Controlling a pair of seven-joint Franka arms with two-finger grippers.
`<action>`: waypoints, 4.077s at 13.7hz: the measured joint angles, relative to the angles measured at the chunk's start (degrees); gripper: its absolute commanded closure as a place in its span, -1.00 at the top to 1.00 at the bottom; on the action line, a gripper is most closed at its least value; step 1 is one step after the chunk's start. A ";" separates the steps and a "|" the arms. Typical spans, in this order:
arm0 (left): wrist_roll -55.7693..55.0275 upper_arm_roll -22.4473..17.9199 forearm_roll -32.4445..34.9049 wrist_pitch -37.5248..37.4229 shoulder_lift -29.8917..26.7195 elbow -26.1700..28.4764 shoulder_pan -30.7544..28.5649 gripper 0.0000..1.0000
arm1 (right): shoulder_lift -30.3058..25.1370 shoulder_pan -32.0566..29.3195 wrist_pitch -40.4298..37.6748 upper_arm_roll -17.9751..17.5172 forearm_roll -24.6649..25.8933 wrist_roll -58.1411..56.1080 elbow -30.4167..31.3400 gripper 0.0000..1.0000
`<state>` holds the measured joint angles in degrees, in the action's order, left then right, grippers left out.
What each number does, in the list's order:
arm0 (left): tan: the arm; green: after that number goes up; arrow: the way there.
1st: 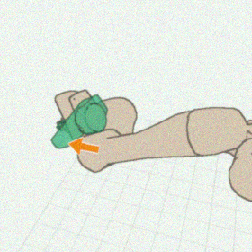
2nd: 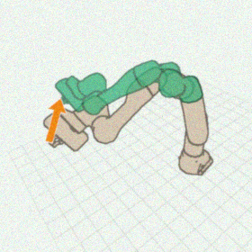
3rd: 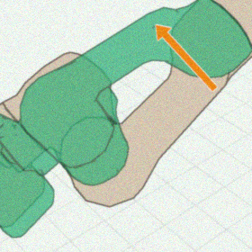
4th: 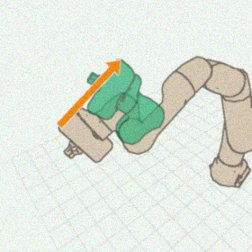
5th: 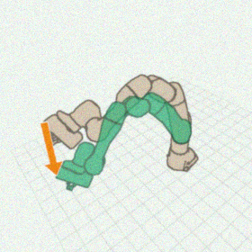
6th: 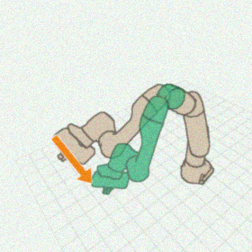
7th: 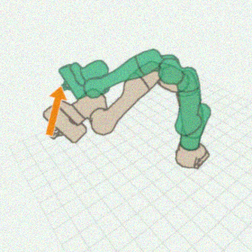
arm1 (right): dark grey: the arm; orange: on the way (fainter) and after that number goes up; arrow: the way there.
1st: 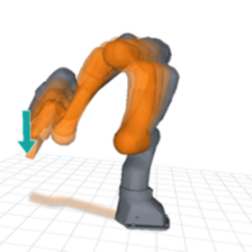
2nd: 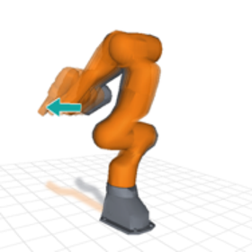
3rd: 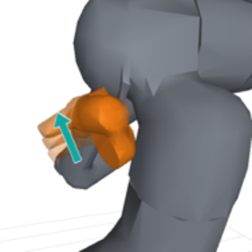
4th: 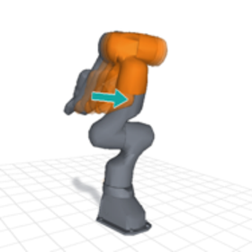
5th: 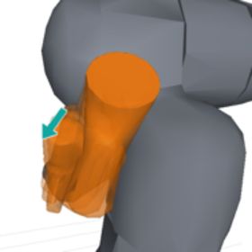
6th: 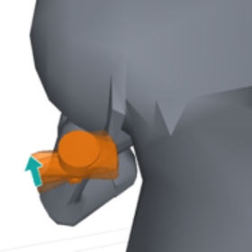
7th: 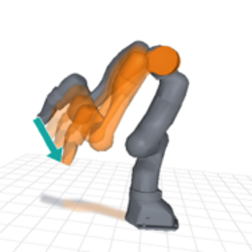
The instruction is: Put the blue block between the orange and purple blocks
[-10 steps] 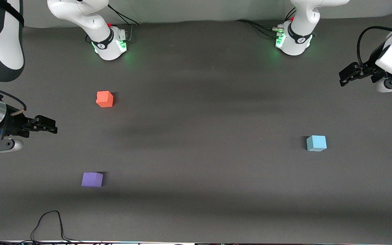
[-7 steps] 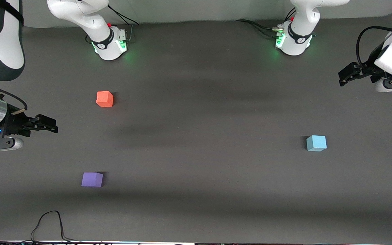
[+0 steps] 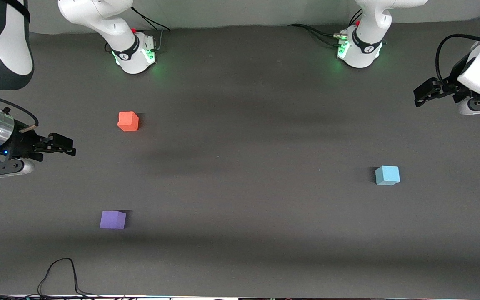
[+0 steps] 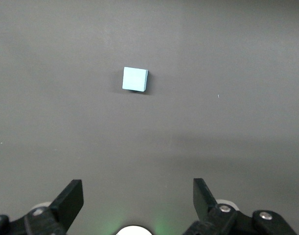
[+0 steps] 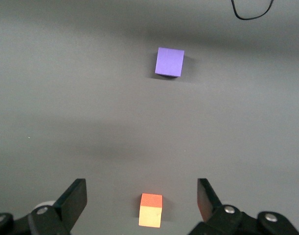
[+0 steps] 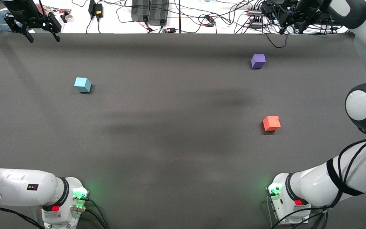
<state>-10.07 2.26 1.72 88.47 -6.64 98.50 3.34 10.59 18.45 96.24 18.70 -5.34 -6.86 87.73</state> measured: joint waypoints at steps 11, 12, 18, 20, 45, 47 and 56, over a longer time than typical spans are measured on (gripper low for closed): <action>0.02 -0.63 0.01 -1.24 0.00 -0.95 -0.06 1.00 | -3.98 2.01 4.29 0.23 0.00 0.02 6.71 1.00; 0.41 -1.08 0.01 -1.22 0.00 -0.96 -0.08 1.00 | -4.00 2.01 4.42 0.32 0.00 0.02 6.82 1.00; 5.89 -5.42 0.00 5.36 6.38 -1.44 -0.79 1.00 | -4.02 2.03 4.80 0.37 0.47 0.02 6.93 1.00; 5.89 -5.31 -0.01 10.23 11.10 -1.53 -0.78 1.00 | -4.05 2.05 4.86 0.36 0.78 0.02 6.93 1.00; 14.67 -4.78 -1.71 46.17 39.22 11.62 -1.53 -0.92 | -4.11 2.08 4.86 0.37 0.84 0.02 7.19 1.00; 14.68 -4.82 -2.60 45.73 38.79 11.08 -1.64 -0.90 | -4.11 2.08 4.86 0.37 0.84 0.02 7.20 1.00; 14.68 -6.25 -4.89 17.55 13.13 8.10 -2.50 -0.83 | -4.29 2.12 4.88 0.37 0.84 0.02 7.22 1.00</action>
<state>4.61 -3.99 -3.16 106.03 6.50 106.60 0.84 6.30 20.57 101.13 19.07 -4.50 -6.84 94.96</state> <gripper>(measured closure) 0.436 0.000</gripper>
